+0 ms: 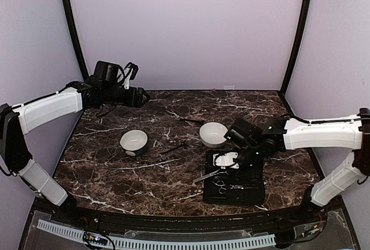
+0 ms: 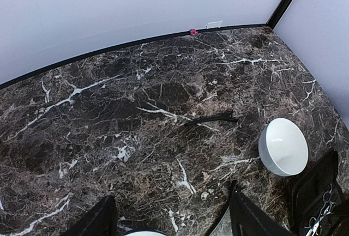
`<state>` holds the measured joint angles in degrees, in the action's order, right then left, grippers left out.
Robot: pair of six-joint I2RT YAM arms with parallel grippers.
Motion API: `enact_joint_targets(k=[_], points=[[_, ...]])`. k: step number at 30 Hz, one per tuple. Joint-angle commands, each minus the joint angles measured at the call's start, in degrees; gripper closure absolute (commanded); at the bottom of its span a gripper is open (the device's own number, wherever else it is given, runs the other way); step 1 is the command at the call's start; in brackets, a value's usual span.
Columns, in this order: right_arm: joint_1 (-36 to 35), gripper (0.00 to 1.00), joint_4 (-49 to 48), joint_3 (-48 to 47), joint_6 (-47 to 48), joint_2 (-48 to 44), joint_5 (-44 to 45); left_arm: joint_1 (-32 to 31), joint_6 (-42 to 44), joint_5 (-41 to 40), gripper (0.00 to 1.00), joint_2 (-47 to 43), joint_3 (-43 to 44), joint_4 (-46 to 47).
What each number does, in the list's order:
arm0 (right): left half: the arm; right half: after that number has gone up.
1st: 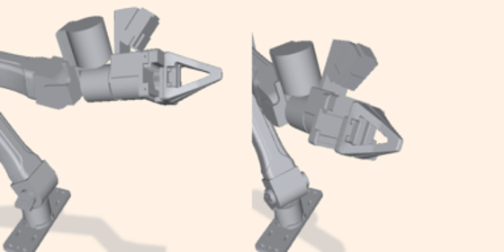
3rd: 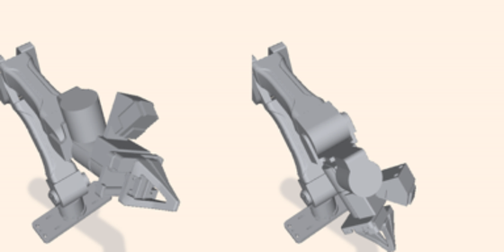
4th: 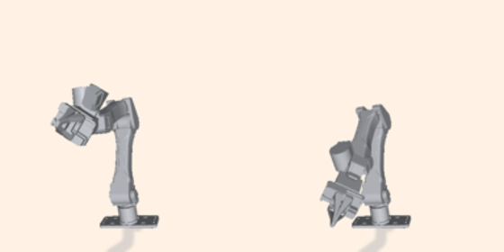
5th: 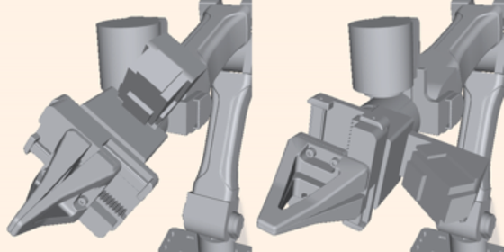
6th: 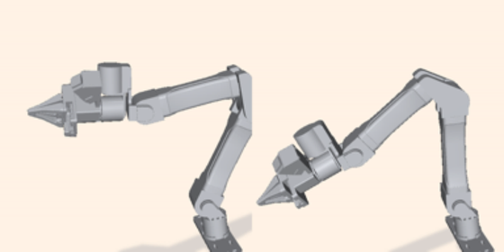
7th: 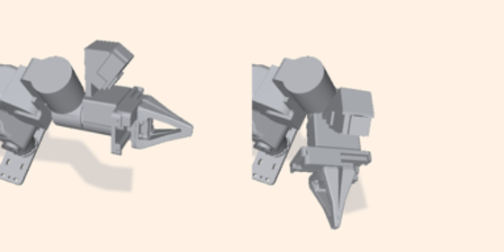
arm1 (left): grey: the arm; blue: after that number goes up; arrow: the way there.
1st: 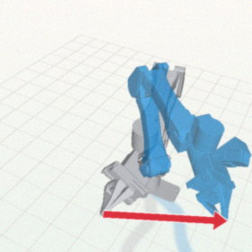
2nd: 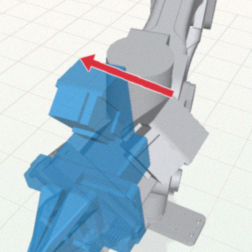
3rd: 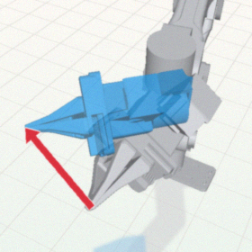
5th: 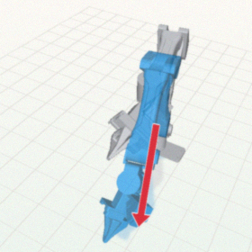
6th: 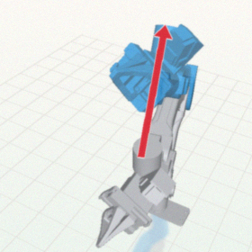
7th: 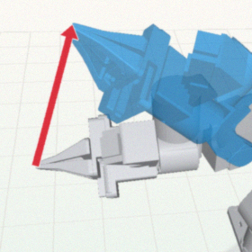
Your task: Sort the hair-cutting tools
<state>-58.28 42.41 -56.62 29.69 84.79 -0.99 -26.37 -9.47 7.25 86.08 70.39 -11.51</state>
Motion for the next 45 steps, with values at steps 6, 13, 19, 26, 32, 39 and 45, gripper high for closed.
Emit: enact_joint_targets(k=[6, 13, 19, 26, 32, 39, 45], points=[[9.7, 1.0, 1.2, 16.5, 2.9, -16.4, 0.4, -0.5, 2.9, -2.5, 0.25, -0.2, 1.6, -2.0], [19.1, 1.0, 2.6, 19.5, 6.0, -22.0, -1.1, -0.5, 4.8, -3.3, 0.24, 0.6, 1.7, -1.9], [20.0, 1.0, 4.3, 19.3, 9.8, -22.5, -2.9, -0.5, 5.4, -3.5, 0.24, 1.5, 1.8, -2.1], [23.4, 1.0, 12.6, 17.7, 18.6, -22.8, -3.7, -0.5, 6.5, -5.0, 0.24, 1.8, 1.6, -1.8], [26.6, 1.0, 21.6, 15.3, 25.8, -31.1, -0.7, -0.6, 7.5, -5.2, 0.24, 2.6, 1.8, -2.1], [26.7, 1.0, 23.9, 20.3, 29.8, -40.8, 3.7, -0.6, 7.7, -5.6, 0.24, 2.6, 2.0, -2.4], [26.7, 1.0, 23.6, 19.6, 28.7, -39.2, 3.8, -0.5, 7.8, -5.0, 0.24, 2.9, 2.1, -2.4]])
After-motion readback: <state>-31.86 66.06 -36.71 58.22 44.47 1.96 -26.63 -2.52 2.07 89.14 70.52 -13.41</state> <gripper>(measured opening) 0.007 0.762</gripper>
